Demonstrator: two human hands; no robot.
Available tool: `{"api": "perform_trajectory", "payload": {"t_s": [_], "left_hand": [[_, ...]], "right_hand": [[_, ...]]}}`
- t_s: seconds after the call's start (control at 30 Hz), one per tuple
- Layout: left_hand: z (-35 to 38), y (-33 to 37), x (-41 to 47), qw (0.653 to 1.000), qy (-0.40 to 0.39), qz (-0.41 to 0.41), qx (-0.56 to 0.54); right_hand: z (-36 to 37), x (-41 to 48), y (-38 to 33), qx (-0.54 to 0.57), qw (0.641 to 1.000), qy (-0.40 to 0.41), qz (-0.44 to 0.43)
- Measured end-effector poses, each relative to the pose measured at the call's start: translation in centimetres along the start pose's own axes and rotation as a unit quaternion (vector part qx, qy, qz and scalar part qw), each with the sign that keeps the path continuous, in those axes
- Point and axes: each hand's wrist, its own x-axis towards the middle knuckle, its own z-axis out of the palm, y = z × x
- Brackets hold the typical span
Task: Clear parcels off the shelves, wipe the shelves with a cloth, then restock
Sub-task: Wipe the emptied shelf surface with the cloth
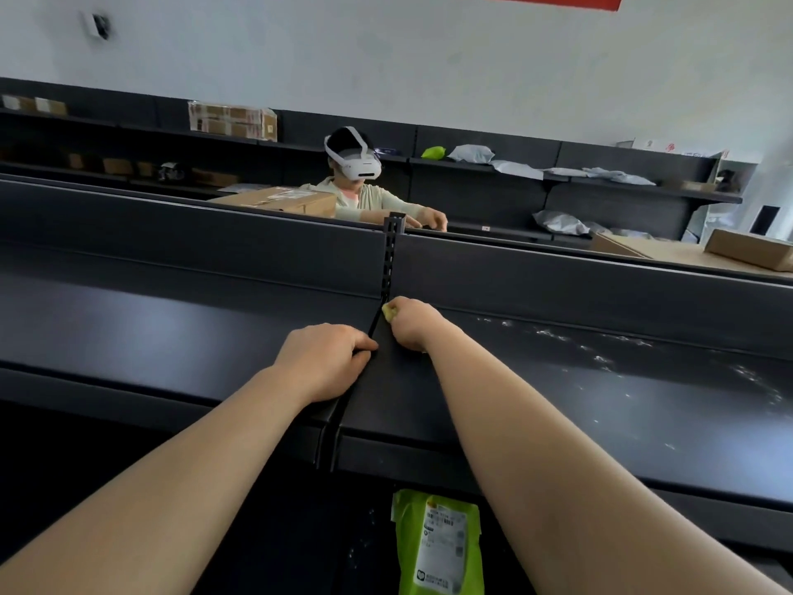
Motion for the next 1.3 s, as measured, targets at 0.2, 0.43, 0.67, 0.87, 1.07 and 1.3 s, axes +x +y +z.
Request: {"api": "perform_trajectory", "payload": {"t_s": [0.2,0.43,0.67,0.87,1.07,1.3], "left_hand": [[0.2,0.4,0.2,1.0,0.0,0.005,0.018],[0.2,0.6,0.2,1.0,-0.006,-0.003,0.013],[-0.4,0.3,-0.3,0.999,-0.007,-0.003,-0.04],[-1.1,-0.8,-2.9,0.996,0.016,-0.019,-0.088],[-1.6,-0.7,-5.5,0.992,0.015,-0.007,-0.125],[-2.6,0.7,-7.9,0.991,0.021,-0.02,-0.131]], "right_hand": [[-0.8,1.6,3.7,-0.043,0.998,0.029,0.035],[-1.8,-0.4,9.8,-0.128,0.986,0.057,0.093],[-1.5,-4.3,8.8,-0.077,0.991,0.062,0.09],[0.4,-7.7,2.2,0.006,0.999,0.032,0.019],[2.1,-13.4,-2.8,0.019,0.996,0.024,-0.08],[3.0,-18.3,-3.3,0.046,0.987,0.065,-0.138]]}}
